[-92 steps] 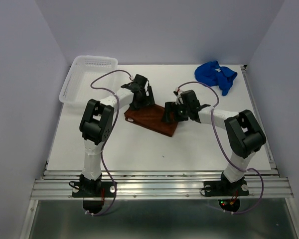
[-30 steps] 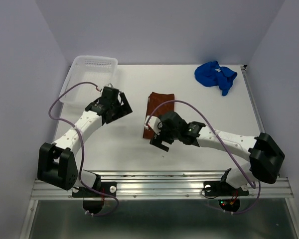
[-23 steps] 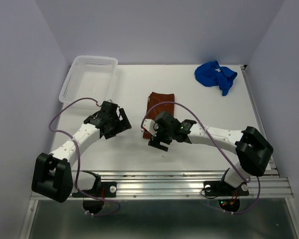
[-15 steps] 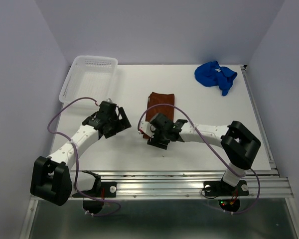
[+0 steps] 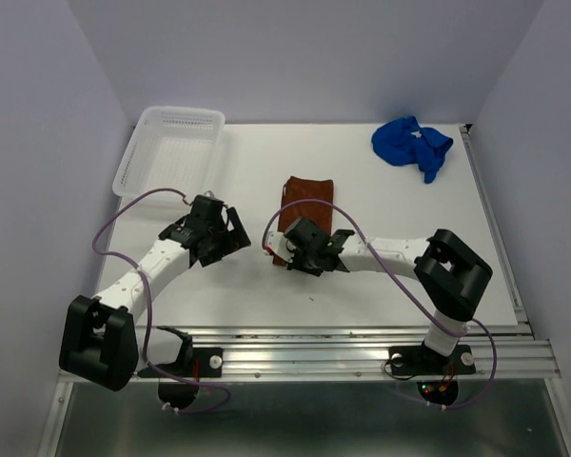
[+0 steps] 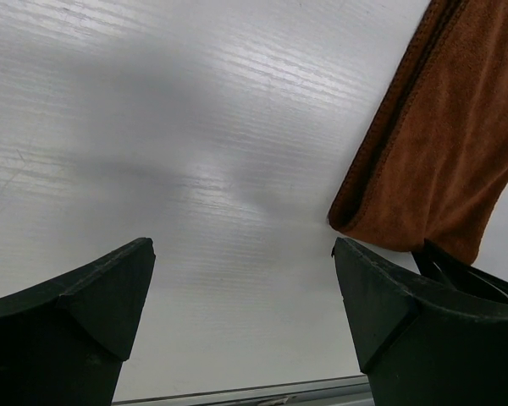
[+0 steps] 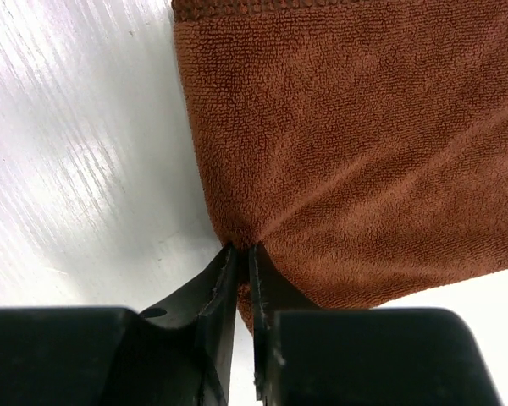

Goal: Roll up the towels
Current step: Roll the towel

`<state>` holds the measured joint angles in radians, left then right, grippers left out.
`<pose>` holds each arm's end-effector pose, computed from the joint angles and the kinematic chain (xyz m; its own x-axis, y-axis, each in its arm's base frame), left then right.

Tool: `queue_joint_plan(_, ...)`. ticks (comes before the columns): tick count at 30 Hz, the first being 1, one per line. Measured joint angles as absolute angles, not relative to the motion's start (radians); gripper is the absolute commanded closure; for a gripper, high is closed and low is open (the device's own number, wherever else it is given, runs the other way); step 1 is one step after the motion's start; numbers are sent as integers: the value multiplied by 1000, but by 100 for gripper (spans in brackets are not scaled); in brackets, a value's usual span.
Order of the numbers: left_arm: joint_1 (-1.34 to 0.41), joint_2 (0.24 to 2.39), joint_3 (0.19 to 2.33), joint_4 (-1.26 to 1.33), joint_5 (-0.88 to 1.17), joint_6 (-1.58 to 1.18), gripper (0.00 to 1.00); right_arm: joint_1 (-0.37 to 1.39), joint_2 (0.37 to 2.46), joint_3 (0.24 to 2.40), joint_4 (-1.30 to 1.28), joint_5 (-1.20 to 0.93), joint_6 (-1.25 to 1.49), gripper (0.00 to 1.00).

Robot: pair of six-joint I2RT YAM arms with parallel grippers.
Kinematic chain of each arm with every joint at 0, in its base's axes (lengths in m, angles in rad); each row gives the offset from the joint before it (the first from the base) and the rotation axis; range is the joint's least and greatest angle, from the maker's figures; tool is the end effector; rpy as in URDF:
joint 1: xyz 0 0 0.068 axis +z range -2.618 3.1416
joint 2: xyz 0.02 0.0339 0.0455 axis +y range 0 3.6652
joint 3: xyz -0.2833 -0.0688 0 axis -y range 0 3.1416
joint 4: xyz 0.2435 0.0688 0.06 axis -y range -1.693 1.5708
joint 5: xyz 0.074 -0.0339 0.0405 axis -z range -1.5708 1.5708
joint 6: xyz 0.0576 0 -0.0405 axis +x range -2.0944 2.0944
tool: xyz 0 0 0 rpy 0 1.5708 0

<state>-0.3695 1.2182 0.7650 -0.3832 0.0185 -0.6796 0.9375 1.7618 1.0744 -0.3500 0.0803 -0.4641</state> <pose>0.2379 -0.0933 0.2290 -0.7726 -0.3746 -0.5126 -0.1451 0.8902 -0.4319 0.2208 0.2930 0.1704 -0.1068 -0.8995 -0.4238 -0.9250 0.2462 -0.2894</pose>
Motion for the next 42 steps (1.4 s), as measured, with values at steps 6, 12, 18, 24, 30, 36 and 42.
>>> queue_joint_plan(6, -369, 1243, 765, -368, 19, -679, 1, 937, 1761, 1073, -344, 84, -459, 99)
queue_joint_plan(12, -369, 1259, 765, -350, 29, -677, 1, 937, 1735, 1073, -343, 102, -456, 99)
queue_joint_plan(18, -369, 1280, 767, -340, 48, -670, 1, 937, 1694, 1073, -328, 142, -456, 99)
queue_joint_plan(24, -369, 1293, 780, -334, 64, -662, 1, 934, 1683, 1074, -308, 181, -455, 99)
queue_joint_plan(30, -369, 1301, 804, -313, 94, -649, 1, 904, 1683, 1086, -286, 199, -447, 99)
queue_joint_plan(36, -369, 1311, 809, -289, 126, -634, 1, 856, 1684, 1119, -262, 202, -440, 99)
queue_joint_plan(42, -369, 1327, 814, -254, 168, -610, 1, 820, 1710, 1148, -252, 191, -441, 99)
